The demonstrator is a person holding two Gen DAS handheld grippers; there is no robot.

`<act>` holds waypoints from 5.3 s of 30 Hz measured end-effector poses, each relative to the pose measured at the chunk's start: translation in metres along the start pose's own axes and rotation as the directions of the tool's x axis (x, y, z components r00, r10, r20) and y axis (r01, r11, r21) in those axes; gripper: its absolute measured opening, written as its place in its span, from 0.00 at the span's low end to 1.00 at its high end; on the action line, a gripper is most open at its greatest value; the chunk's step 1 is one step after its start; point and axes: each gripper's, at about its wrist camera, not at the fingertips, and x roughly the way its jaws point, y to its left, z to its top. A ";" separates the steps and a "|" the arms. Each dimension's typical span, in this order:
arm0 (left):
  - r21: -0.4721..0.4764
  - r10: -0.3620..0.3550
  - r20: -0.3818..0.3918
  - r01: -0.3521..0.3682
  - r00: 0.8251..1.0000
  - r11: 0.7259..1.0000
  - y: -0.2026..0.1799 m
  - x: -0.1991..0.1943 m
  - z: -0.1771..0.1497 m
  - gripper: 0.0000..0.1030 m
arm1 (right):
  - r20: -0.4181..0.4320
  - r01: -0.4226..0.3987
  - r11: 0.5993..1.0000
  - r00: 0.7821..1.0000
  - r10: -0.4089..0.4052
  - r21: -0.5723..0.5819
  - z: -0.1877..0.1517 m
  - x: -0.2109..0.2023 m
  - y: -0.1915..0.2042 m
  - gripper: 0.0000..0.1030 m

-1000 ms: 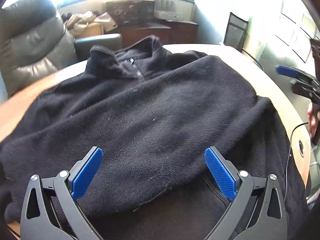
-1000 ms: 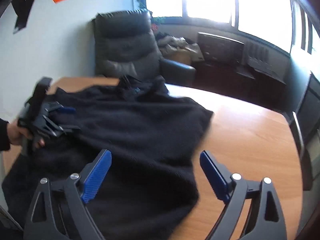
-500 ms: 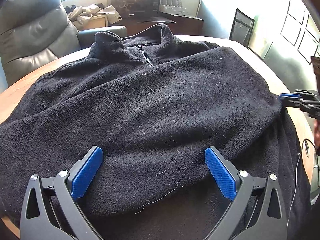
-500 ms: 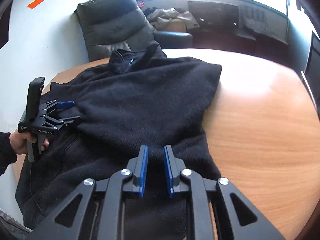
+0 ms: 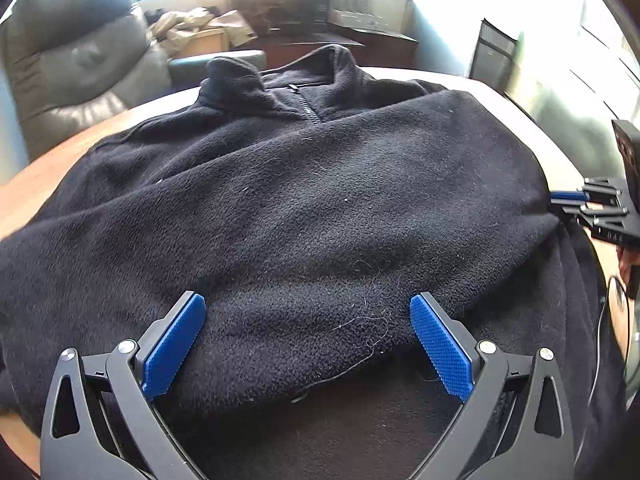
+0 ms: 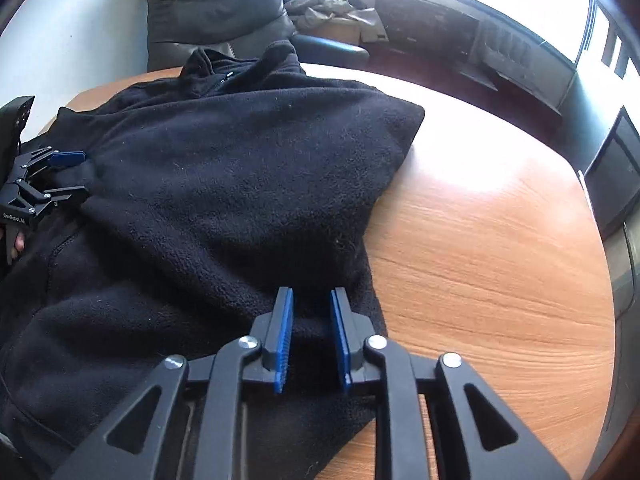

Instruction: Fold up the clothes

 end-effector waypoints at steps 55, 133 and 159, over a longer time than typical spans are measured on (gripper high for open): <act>-0.078 -0.007 0.097 0.014 0.995 0.997 0.103 -0.008 -0.003 1.00 | -0.184 -0.324 0.864 0.944 0.272 -0.385 0.147 0.081 -0.053 0.46; -0.117 -0.149 0.226 0.179 0.963 0.977 0.190 -0.007 0.014 1.00 | -0.377 -0.238 0.795 0.926 0.012 -0.559 0.153 0.031 -0.079 0.20; 0.060 -0.195 0.050 0.192 0.979 0.979 0.133 0.027 0.029 1.00 | -0.068 -0.061 0.959 0.997 0.044 -0.278 0.052 -0.008 -0.004 0.96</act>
